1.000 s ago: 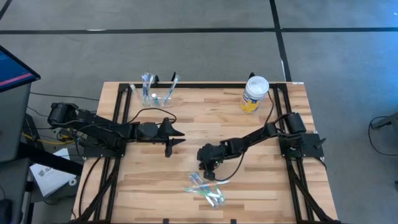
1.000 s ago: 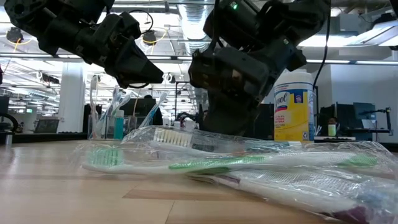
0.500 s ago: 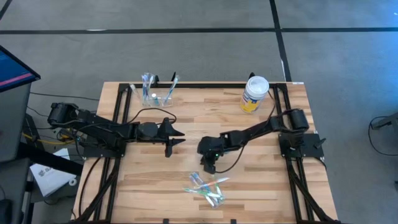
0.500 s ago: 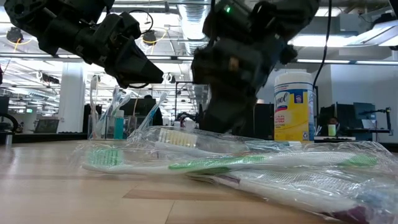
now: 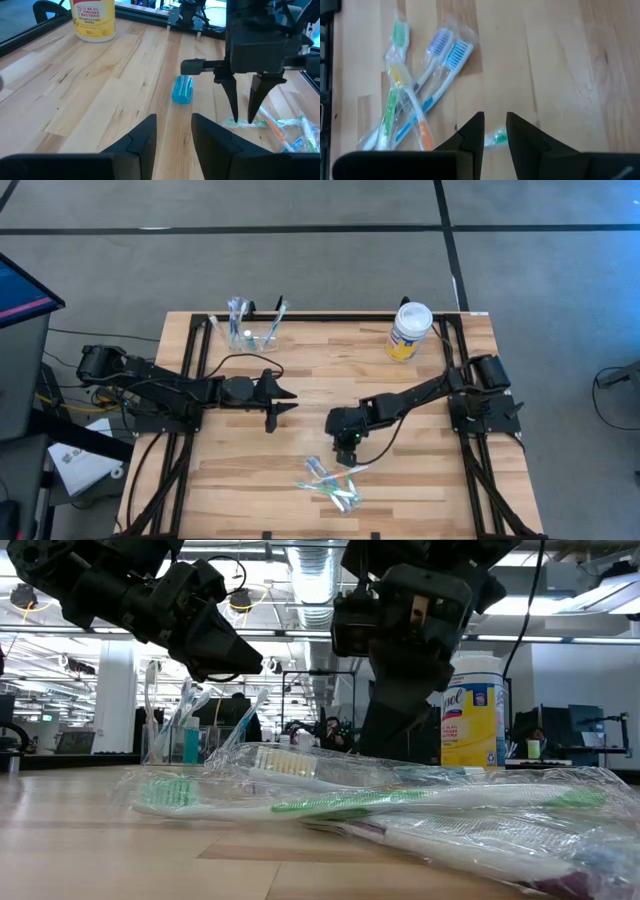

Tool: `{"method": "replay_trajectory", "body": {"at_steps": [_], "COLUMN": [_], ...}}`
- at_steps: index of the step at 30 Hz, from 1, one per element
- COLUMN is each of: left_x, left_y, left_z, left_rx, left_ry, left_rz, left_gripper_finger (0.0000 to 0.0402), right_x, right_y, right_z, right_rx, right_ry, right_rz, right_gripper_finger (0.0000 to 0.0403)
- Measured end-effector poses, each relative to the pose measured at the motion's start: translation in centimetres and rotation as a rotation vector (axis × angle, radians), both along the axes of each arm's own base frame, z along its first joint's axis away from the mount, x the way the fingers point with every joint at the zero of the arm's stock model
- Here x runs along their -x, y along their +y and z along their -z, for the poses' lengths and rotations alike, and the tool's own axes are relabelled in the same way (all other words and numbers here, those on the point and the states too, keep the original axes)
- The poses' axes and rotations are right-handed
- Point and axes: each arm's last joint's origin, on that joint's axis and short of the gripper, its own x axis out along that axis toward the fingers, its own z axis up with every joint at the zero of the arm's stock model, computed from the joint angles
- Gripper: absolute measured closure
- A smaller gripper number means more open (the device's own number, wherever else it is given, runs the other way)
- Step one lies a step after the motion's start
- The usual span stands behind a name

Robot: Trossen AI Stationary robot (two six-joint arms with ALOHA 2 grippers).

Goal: Pick & Place toothbrushing station
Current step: Put the green toothbrush into the transparent organizer

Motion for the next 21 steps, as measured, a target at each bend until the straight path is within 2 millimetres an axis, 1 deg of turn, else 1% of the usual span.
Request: {"method": "replay_trajectory", "body": {"at_steps": [4,10,15,19,21], "left_x": [0.0,0.0,0.0,0.0,0.0], "left_y": [0.0,0.0,0.0,0.0,0.0], "left_z": [0.0,0.0,0.0,0.0,0.0], "left_rx": [0.0,0.0,0.0,0.0,0.0], "left_ry": [0.0,0.0,0.0,0.0,0.0], "left_rz": [0.0,0.0,0.0,0.0,0.0], "left_gripper_finger": [0.0285,0.0285,0.0285,0.0285,0.0285], "right_x": [0.0,0.3,0.4,0.5,0.4], "right_y": [-0.2,-0.3,0.1,0.1,0.1], "right_z": [0.1,0.4,0.4,1.1,1.0], "right_rx": [0.032,0.035,0.033,0.037,0.035], "right_ry": [0.006,0.027,0.028,0.057,0.046], "right_rz": [0.029,0.036,0.031,0.035,0.036], "right_gripper_finger": [0.0329,0.0329,0.0329,0.0329,0.0329]}}
